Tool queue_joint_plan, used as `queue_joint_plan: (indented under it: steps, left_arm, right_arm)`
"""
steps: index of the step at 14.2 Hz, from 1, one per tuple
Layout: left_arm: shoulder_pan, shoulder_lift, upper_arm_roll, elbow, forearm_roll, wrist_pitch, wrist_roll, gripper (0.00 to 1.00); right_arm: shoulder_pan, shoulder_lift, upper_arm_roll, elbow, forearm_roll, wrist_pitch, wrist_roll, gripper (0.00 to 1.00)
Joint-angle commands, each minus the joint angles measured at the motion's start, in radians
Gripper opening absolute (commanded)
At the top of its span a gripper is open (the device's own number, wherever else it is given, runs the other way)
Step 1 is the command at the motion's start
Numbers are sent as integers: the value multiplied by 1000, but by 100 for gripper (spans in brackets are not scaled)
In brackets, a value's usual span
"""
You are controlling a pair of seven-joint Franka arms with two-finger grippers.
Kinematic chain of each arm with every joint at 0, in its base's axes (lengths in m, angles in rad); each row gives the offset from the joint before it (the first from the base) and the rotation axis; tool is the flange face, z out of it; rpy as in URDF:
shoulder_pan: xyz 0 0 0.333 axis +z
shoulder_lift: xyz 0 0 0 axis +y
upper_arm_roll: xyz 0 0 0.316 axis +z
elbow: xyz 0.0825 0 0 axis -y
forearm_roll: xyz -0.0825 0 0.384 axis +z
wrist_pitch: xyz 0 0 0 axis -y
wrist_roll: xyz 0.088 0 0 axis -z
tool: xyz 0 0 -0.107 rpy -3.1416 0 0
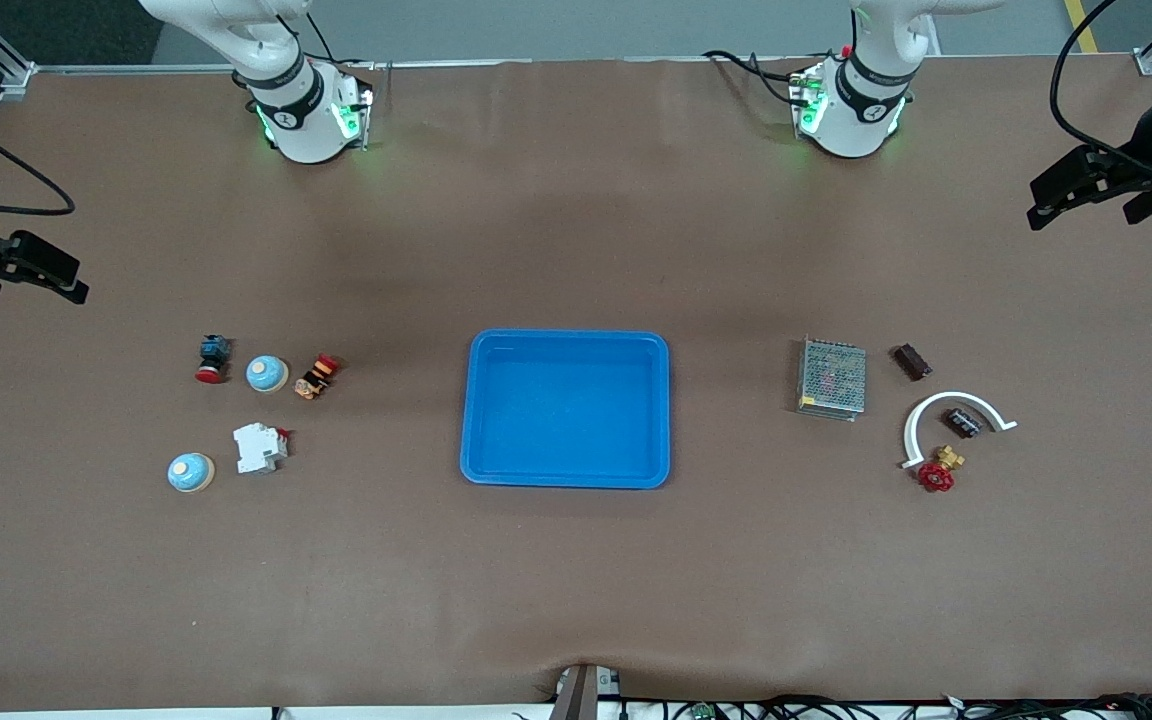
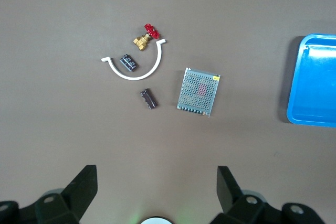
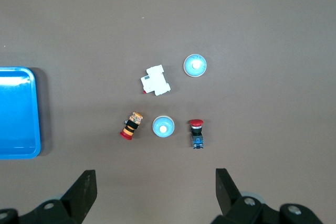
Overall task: Place electrolytic capacitor and blue bell in tray
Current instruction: 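Move the right gripper toward a blue bell while the left gripper nears a capacitor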
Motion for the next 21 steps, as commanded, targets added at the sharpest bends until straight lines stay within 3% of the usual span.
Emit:
queue_joint_plan:
  steps: [1, 8, 15, 18, 21]
  left_arm:
    - [-5, 3, -1, 21, -4, -20, 13, 100]
    - [4, 83, 4, -17, -7, -32, 15, 100]
    - [73, 80, 3, -261, -9, 156, -6, 100]
    - [80, 77, 3, -370, -13, 275, -9, 100]
    - [75, 83, 1, -447, -13, 362, -94, 100]
  right_arm:
    - [-13, -10, 11, -5, 12, -8, 8, 100]
    - [-17, 1, 11, -6, 12, -12, -3, 100]
    - [-33, 166, 8, 1, 12, 3, -31, 100]
    - [-45, 284, 10, 26, 18, 26, -220, 100]
    - [-30, 340, 13, 24, 17, 93, -318, 100]
